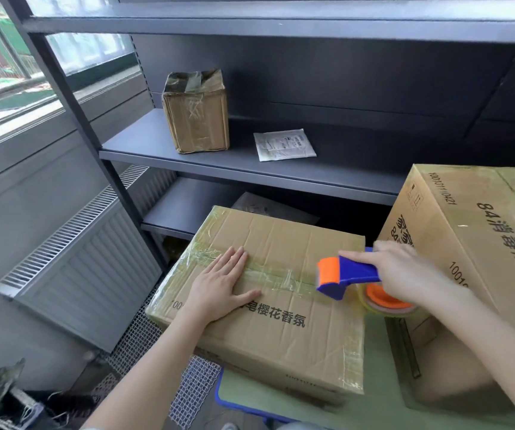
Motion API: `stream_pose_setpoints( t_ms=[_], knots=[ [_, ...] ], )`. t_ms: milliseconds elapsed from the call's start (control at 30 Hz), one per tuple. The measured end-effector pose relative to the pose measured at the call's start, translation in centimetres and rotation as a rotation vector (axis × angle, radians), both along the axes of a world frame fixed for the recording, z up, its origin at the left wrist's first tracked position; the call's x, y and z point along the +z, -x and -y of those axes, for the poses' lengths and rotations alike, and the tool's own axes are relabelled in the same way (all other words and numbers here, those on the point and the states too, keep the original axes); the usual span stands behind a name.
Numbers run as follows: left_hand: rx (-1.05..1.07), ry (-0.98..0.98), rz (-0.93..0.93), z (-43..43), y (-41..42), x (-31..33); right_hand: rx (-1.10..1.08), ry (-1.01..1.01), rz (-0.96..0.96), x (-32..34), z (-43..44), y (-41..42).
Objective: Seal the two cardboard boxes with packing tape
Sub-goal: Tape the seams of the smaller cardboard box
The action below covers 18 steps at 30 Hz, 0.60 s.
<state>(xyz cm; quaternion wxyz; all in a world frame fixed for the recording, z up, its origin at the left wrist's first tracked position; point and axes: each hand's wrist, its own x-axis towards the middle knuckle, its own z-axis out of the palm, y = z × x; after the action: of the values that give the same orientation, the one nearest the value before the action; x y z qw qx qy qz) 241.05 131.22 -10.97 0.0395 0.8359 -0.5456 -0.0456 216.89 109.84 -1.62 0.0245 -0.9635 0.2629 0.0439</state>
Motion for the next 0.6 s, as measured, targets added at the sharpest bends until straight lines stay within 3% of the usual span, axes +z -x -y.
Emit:
stream_pose_setpoints(
  t_ms=[267, 433, 600],
  knots=[
    [-0.011, -0.072, 0.043, 1.1, 1.9, 0.2, -0.067, 0.001, -0.055, -0.7, -0.5, 1.7],
    [-0.198, -0.023, -0.020, 4.2, 7.1, -0.1, -0.098, -0.001, -0.060, -1.2, -0.6, 2.0],
    [-0.184, 0.003, 0.021, 4.9, 8.4, -0.7, -0.116, -0.010, -0.049, -1.6, -0.3, 2.5]
  ],
)
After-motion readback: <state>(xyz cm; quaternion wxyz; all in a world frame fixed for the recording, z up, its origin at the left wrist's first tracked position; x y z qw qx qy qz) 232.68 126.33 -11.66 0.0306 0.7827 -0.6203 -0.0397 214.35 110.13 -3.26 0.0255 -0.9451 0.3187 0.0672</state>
